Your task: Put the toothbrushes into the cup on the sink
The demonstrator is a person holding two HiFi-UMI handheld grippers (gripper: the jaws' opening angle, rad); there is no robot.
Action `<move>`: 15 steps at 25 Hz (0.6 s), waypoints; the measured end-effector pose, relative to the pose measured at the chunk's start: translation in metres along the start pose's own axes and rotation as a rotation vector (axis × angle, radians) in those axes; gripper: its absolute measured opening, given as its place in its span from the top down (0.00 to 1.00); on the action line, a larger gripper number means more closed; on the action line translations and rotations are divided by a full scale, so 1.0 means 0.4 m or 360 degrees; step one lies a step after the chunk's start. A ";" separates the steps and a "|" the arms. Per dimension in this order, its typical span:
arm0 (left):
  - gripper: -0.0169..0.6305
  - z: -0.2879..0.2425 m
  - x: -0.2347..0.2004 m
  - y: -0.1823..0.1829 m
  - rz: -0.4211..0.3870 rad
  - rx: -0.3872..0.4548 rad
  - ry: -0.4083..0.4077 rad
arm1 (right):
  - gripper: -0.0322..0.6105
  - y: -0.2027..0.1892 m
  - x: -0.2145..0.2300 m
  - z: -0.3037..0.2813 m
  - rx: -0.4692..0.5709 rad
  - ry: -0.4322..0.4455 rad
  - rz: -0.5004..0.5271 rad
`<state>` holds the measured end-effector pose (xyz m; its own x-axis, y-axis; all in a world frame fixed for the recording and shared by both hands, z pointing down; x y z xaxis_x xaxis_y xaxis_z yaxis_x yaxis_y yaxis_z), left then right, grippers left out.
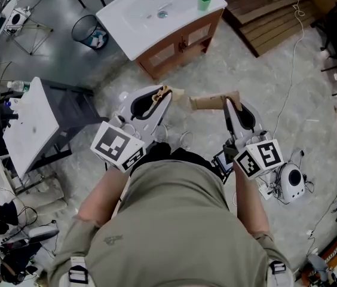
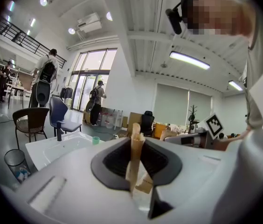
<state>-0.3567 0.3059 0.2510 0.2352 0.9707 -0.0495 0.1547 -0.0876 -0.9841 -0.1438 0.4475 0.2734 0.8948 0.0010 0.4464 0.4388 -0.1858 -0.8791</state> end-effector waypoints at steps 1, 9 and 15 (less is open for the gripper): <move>0.90 -0.004 0.003 0.001 0.0000 -0.0002 0.0005 | 0.88 0.001 0.008 0.002 -0.0001 0.0002 -0.0003; 0.90 -0.037 0.003 0.004 -0.0001 -0.0017 0.0033 | 0.88 0.029 0.055 0.001 0.0001 -0.0003 0.0001; 0.90 -0.067 -0.014 0.006 0.0008 -0.0004 0.0042 | 0.88 0.040 0.080 -0.006 -0.0001 -0.0013 0.0013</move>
<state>-0.3320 0.2943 0.2537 0.2610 0.9640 -0.0500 0.1557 -0.0931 -0.9834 -0.1085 0.4423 0.2739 0.8990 0.0075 0.4379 0.4315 -0.1867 -0.8826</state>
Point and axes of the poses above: the fingertips, and each gripper's own axes: z backward along the fingers, x to its right, y out of its top, the point moved 8 cm from there along z, backward along the fingers, and after that the axes turned 6 degrees about -z, right-handed, at the moved point
